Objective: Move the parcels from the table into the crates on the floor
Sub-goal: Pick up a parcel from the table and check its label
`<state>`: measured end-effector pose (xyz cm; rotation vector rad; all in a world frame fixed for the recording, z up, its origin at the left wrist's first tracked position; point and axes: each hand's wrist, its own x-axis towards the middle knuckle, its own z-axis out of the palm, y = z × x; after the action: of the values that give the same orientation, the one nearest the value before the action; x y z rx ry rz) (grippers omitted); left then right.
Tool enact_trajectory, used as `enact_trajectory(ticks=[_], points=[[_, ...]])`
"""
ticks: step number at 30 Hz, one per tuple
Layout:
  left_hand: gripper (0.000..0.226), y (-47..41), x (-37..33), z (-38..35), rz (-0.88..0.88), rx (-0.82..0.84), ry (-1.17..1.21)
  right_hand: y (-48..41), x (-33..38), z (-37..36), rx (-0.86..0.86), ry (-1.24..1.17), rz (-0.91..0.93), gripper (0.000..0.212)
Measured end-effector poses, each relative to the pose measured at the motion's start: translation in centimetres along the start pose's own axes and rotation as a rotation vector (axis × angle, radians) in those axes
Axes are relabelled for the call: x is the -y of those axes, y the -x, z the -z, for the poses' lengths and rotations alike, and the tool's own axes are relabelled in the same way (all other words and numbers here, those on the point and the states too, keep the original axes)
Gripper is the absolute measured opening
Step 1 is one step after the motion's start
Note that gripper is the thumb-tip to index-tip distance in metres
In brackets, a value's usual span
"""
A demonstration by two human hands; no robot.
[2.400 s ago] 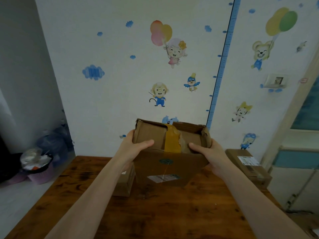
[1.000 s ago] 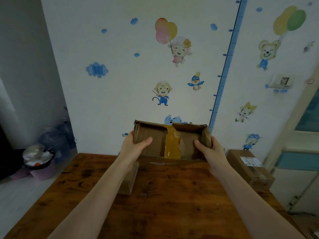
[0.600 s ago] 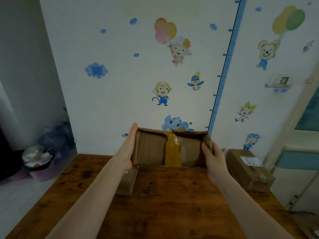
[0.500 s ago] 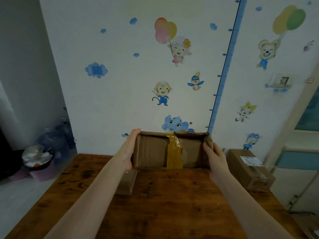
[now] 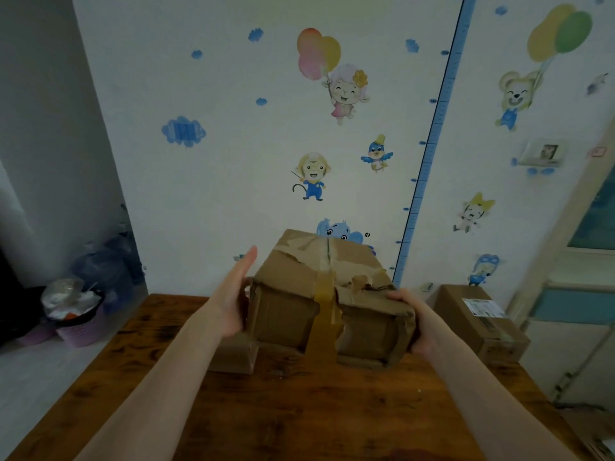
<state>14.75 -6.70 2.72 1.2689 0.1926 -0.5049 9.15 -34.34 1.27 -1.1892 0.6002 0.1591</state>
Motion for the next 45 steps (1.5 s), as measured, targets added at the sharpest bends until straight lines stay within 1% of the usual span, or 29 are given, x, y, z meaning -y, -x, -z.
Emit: enact_trajectory(ticks=[2,4,5,6,8,9,11,13,16,18,20,22,23,25,26,28,31,33,35,37,38,39,40,41,42,43,45], points=[[0.073,0.4,0.2,-0.1,0.051,0.029,-0.064,-0.1,-0.2,0.2,-0.011,0.029,0.030,0.035],[0.061,0.6,0.6,-0.2,0.077,0.008,-0.137,0.0,0.1,0.3,-0.010,0.063,0.057,0.034],[0.057,0.6,0.8,-0.2,0.085,-0.013,-0.163,0.0,0.3,0.2,0.017,0.073,0.059,0.035],[0.052,0.6,1.1,-0.2,0.089,-0.029,-0.178,0.1,0.6,0.2,0.047,0.093,0.058,0.038],[0.044,0.6,1.7,-0.1,0.087,-0.066,-0.204,0.0,0.6,0.4,0.086,0.234,0.075,0.054],[0.046,0.4,2.0,-0.1,0.067,-0.087,-0.220,-0.3,0.3,0.4,0.067,0.319,0.096,0.062],[0.055,0.2,2.3,0.0,0.013,-0.124,-0.239,-0.8,-0.1,0.4,0.004,0.411,0.149,0.065],[0.064,0.1,2.4,0.0,-0.038,-0.141,-0.236,-1.0,-0.3,0.3,-0.020,0.410,0.186,0.065],[0.076,0.5,2.1,0.1,-0.063,-0.060,-0.236,-0.8,0.2,0.4,0.057,0.364,0.181,0.079],[0.073,0.8,1.9,-0.1,-0.067,-0.035,-0.274,-0.5,0.4,0.5,0.094,0.413,0.177,0.085],[0.066,0.7,2.1,-0.3,-0.099,-0.072,-0.289,-0.7,0.2,0.6,0.070,0.466,0.210,0.080],[0.062,0.5,2.1,-0.3,-0.139,-0.102,-0.274,-0.8,-0.1,0.6,0.048,0.445,0.242,0.075],[0.061,0.5,2.1,-0.3,-0.152,-0.103,-0.266,-0.9,-0.1,0.7,0.053,0.428,0.246,0.079],[0.057,0.5,2.0,-0.2,-0.159,-0.095,-0.256,-0.9,0.0,0.8,0.090,0.414,0.220,0.094],[0.056,0.7,2.0,-0.3,-0.163,-0.084,-0.258,-0.6,0.2,0.8,0.108,0.396,0.206,0.095],[0.054,0.9,1.9,-0.4,-0.178,-0.051,-0.273,-0.2,0.6,0.7,0.116,0.320,0.185,0.086],[0.067,0.8,1.5,-0.7,-0.173,-0.023,-0.261,-0.2,0.9,0.4,0.034,0.270,0.184,0.074],[0.074,0.6,1.2,-1.0,-0.162,-0.053,-0.275,-0.4,0.5,0.3,-0.022,0.279,0.215,0.068],[0.071,0.5,1.1,-1.3,-0.180,-0.107,-0.324,-0.8,-0.2,0.5,-0.065,0.292,0.240,0.066],[0.069,0.5,1.2,-1.2,-0.188,-0.132,-0.338,-0.7,-0.4,0.7,-0.062,0.284,0.267,0.066],[0.076,0.4,1.2,-0.9,-0.188,-0.115,-0.327,-0.7,-0.3,0.8,-0.040,0.270,0.278,0.069],[0.089,0.4,1.2,-0.8,-0.187,-0.085,-0.310,-0.7,-0.2,0.8,-0.016,0.252,0.284,0.071],[0.101,0.3,1.1,-0.8,-0.190,-0.060,-0.293,-0.5,0.0,0.7,0.015,0.233,0.292,0.070],[0.108,0.4,1.1,-1.1,-0.202,-0.037,-0.285,-0.3,0.3,0.5,0.045,0.223,0.303,0.067],[0.107,0.4,1.2,-1.4,-0.220,-0.025,-0.277,0.0,0.4,0.2,0.057,0.222,0.316,0.063],[0.102,0.3,1.4,-1.7,-0.242,-0.023,-0.270,0.1,0.5,0.0,0.048,0.221,0.327,0.060],[0.087,0.1,1.5,-2.0,-0.285,-0.057,-0.257,0.0,0.2,-0.2,-0.008,0.208,0.358,0.063]])
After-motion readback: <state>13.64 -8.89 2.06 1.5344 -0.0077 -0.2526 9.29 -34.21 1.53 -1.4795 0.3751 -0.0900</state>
